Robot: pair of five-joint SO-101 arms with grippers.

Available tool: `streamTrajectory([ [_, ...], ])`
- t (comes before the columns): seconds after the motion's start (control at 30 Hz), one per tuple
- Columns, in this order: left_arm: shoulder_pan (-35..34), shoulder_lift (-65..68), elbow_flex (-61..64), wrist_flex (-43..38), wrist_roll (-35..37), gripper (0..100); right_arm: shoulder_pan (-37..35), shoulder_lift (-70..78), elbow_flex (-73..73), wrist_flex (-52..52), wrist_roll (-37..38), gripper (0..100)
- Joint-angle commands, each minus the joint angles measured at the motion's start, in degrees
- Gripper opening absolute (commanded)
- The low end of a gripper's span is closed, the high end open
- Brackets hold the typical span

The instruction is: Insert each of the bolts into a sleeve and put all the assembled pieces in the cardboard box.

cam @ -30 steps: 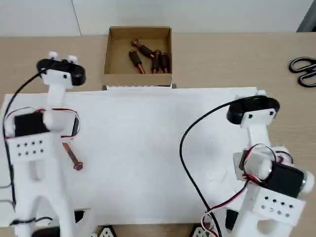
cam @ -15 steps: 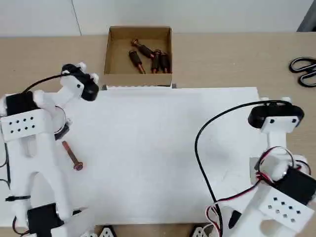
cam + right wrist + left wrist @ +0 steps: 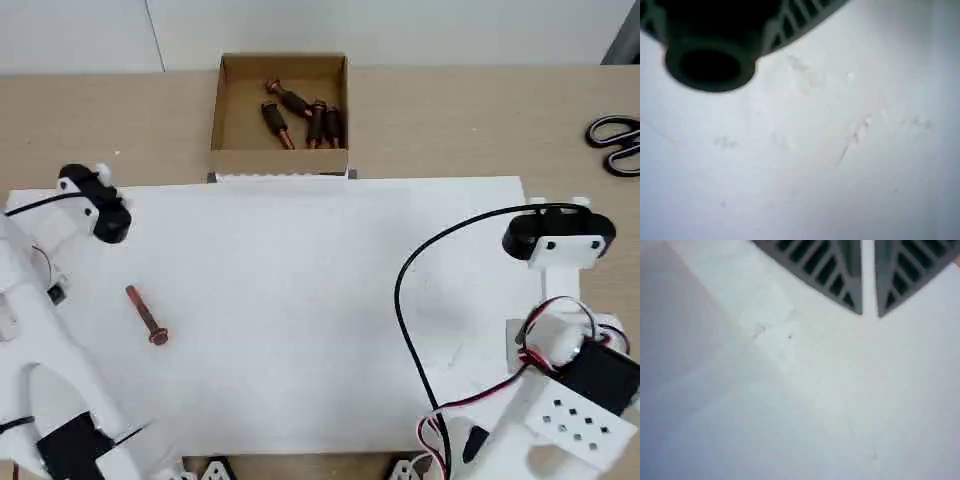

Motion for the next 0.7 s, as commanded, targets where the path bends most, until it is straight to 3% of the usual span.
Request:
streamTrajectory([
  [0.0,-1.7,-0.2,1.1,0.5,-12.4,1,0.3,-0.8,-0.2,0.0,0.3,0.4],
  [0.2,-3.9,-0.2,4.3,-1.9,-30.4,1,0.2,-0.7,-0.2,0.0,0.5,0.7],
  [0.57,-3.6,-0.4,18.5,-25.7,-51.0,1,0.2,-0.7,-0.2,0.0,0.5,0.7],
  [0.67,-3.1,-0.3,19.2,-28.9,-52.7,1,0.2,-0.7,-0.2,0.0,0.4,0.7],
])
